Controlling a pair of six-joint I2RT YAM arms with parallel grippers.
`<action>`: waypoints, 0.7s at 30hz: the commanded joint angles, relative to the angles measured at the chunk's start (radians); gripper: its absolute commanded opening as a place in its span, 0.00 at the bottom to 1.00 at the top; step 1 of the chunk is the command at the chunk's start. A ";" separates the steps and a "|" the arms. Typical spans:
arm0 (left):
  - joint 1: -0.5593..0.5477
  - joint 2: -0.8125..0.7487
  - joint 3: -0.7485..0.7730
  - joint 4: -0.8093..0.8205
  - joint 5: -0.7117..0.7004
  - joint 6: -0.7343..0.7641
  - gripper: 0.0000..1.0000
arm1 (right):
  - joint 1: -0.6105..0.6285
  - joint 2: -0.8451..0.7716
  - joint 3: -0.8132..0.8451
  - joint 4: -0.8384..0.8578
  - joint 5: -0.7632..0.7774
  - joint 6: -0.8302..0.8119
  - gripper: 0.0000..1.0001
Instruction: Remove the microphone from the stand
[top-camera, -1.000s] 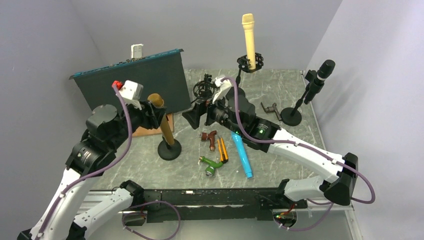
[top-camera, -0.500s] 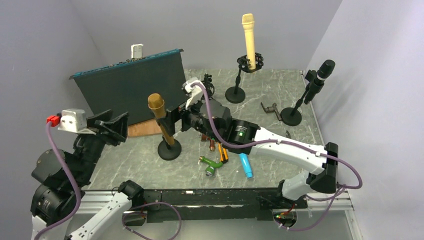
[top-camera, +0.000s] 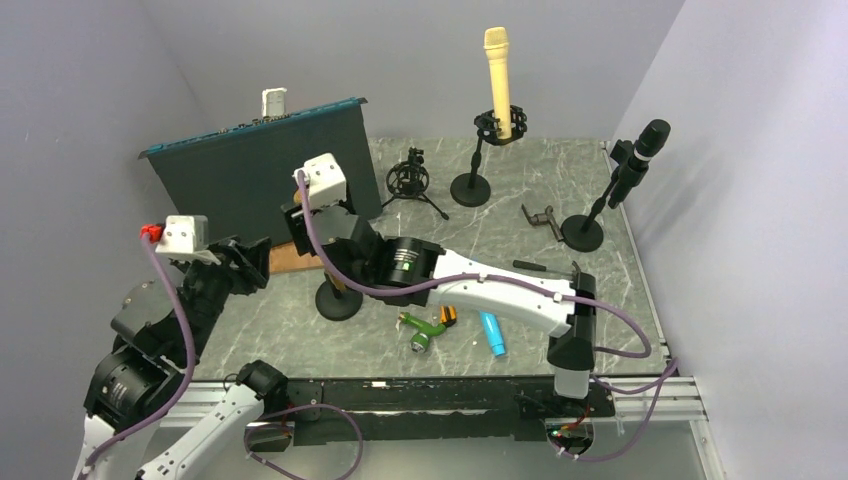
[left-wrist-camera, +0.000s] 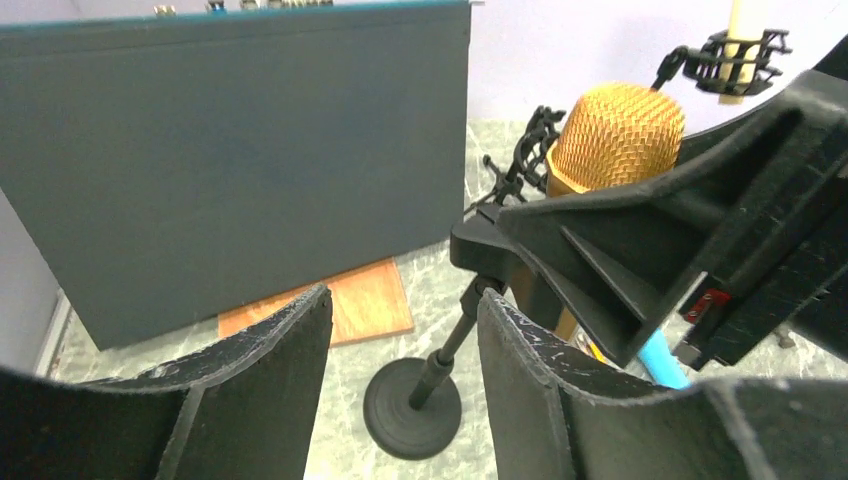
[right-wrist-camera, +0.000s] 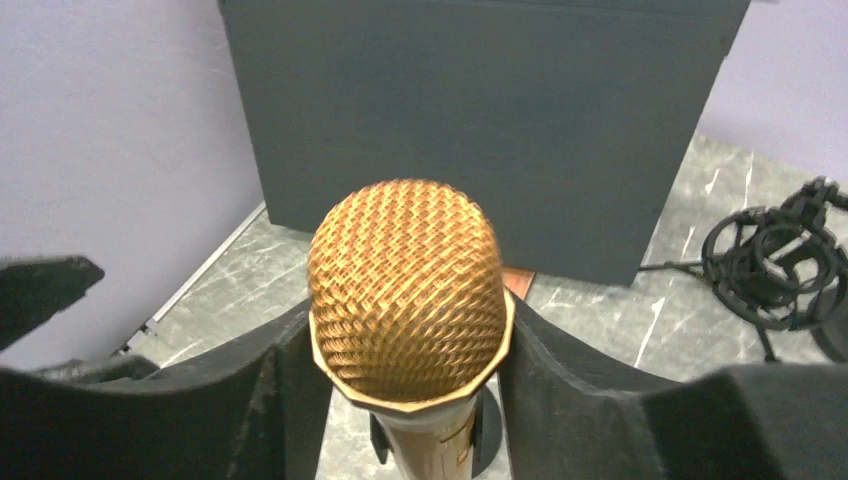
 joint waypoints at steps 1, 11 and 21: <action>-0.003 -0.015 -0.029 -0.006 -0.012 -0.035 0.60 | -0.004 0.016 0.044 -0.035 0.088 -0.063 0.46; -0.002 0.045 -0.065 0.043 0.228 0.084 0.59 | -0.171 -0.279 -0.362 0.251 -0.647 -0.323 0.00; -0.002 -0.008 -0.223 0.241 0.647 0.278 0.67 | -0.435 -0.134 -0.204 0.110 -1.641 -0.379 0.00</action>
